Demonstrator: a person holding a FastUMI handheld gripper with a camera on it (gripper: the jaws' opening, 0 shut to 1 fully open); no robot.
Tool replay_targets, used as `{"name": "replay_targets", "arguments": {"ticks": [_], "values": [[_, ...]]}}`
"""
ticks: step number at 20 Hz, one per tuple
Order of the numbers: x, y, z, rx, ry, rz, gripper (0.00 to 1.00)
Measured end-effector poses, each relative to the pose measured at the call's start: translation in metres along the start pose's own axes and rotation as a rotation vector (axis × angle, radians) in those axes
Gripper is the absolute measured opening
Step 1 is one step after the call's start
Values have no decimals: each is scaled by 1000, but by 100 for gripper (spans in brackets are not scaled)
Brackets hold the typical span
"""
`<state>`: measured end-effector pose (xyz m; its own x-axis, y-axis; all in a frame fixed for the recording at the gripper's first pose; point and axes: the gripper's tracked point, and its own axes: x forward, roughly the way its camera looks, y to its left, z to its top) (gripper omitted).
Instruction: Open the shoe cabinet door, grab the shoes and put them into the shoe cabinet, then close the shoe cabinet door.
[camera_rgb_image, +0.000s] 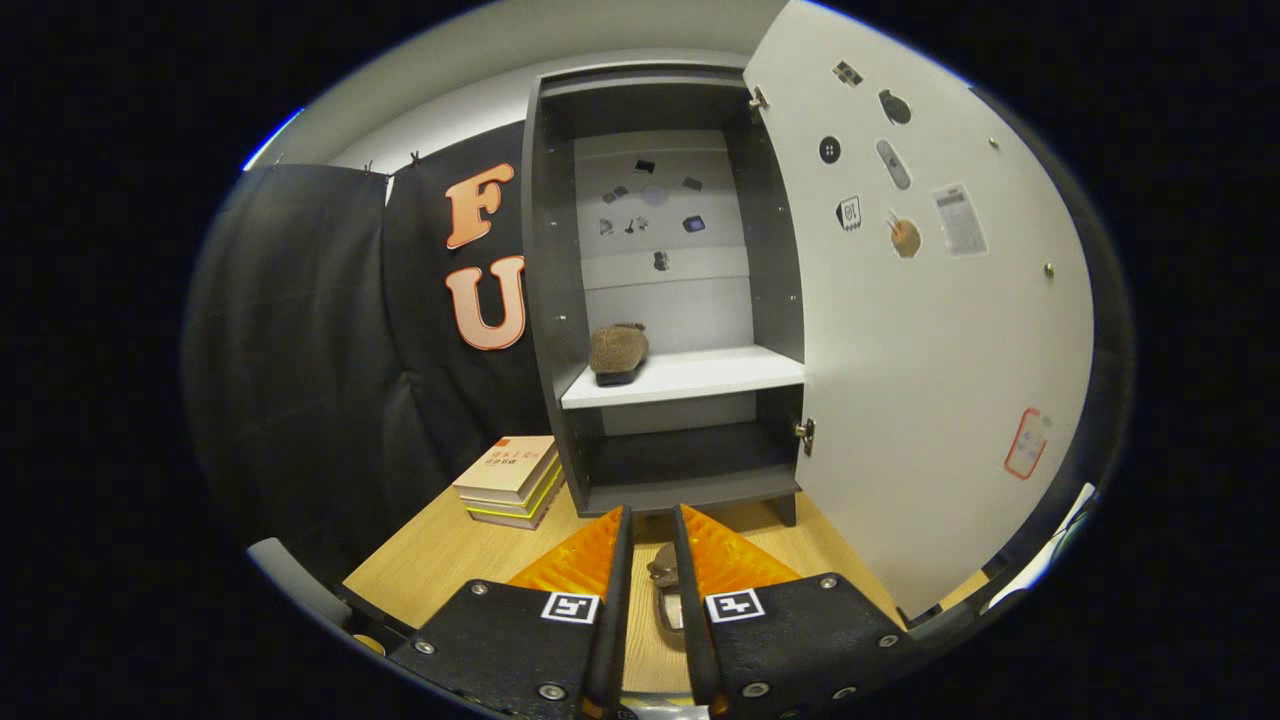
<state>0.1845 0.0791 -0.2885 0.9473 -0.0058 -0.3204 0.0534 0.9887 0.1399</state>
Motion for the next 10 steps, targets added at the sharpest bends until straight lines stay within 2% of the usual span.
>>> {"name": "replay_targets", "arguments": {"ticks": [3,4,7,10], "values": [[25,4,-35,4,67,10,41],[34,4,-47,-11,90,17,43],[58,13,-83,-34,156,62,45],[85,14,-116,-27,213,73,45]]}}
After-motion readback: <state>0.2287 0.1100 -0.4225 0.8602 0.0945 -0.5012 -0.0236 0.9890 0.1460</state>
